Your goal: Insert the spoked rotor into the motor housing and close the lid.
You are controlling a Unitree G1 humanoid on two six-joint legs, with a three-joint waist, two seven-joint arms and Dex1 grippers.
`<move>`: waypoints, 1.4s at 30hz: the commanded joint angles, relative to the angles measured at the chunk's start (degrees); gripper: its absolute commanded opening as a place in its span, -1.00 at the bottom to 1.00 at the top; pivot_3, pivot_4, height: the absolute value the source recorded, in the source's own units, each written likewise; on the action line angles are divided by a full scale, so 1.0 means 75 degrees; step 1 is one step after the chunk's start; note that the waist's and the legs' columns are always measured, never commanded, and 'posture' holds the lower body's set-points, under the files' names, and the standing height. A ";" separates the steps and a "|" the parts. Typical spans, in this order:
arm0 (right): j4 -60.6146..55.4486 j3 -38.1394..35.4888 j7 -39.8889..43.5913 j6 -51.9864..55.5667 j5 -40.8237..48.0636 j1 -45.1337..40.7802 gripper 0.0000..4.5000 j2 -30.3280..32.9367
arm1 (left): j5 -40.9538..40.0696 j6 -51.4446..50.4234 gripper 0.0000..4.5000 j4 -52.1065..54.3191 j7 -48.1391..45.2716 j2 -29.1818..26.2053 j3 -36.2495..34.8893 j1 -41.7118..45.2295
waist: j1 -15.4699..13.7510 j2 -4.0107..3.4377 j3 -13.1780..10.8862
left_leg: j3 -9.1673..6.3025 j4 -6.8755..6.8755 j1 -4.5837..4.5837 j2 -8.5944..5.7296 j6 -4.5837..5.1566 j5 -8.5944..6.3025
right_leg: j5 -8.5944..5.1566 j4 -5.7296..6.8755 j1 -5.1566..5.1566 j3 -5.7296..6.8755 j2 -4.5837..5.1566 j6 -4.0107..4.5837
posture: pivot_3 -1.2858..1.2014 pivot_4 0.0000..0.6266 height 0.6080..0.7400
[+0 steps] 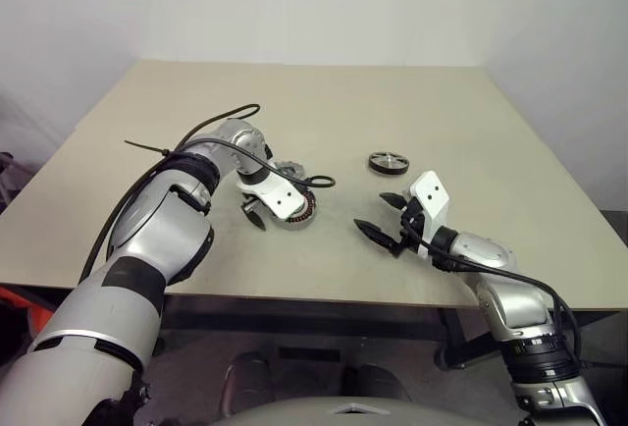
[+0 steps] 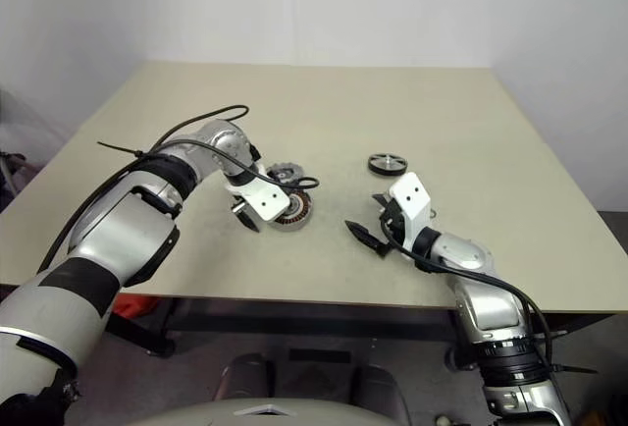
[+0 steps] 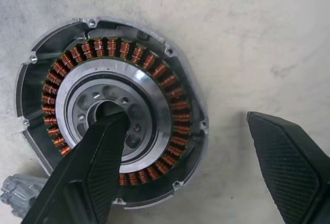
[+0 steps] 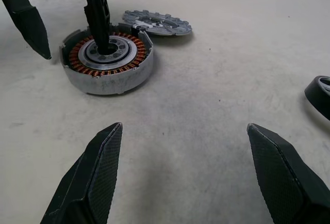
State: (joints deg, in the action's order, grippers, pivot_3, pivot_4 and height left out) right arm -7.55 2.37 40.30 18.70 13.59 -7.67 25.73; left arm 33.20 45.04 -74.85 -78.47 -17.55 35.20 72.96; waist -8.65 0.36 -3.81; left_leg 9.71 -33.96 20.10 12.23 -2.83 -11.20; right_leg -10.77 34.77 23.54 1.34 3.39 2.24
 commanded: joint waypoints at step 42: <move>-0.1688 -0.0784 -0.0682 0.0191 0.0149 0.0661 0.94 0.0310 | -0.0040 -0.0482 -0.14 -0.0306 0.1233 0.1683 -0.0253 0.1497 | -0.0045 0.0030 -0.0021 | 0.0005 0.0094 0.0004 -0.0080 0.0093 0.0010 | -0.0032 -0.0019 -0.0022 0.0028 0.0128 -0.0031 | 0.03 -1.00 1.00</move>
State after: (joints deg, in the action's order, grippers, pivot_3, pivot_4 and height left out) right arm -16.88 -1.72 35.80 20.23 13.72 -2.69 27.57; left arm 33.84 40.38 -78.24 -69.54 -5.11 34.75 81.11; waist -8.99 0.58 -3.97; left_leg 9.75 -33.26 20.13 11.63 -2.13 -11.12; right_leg -11.01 34.62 23.37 1.55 4.36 1.99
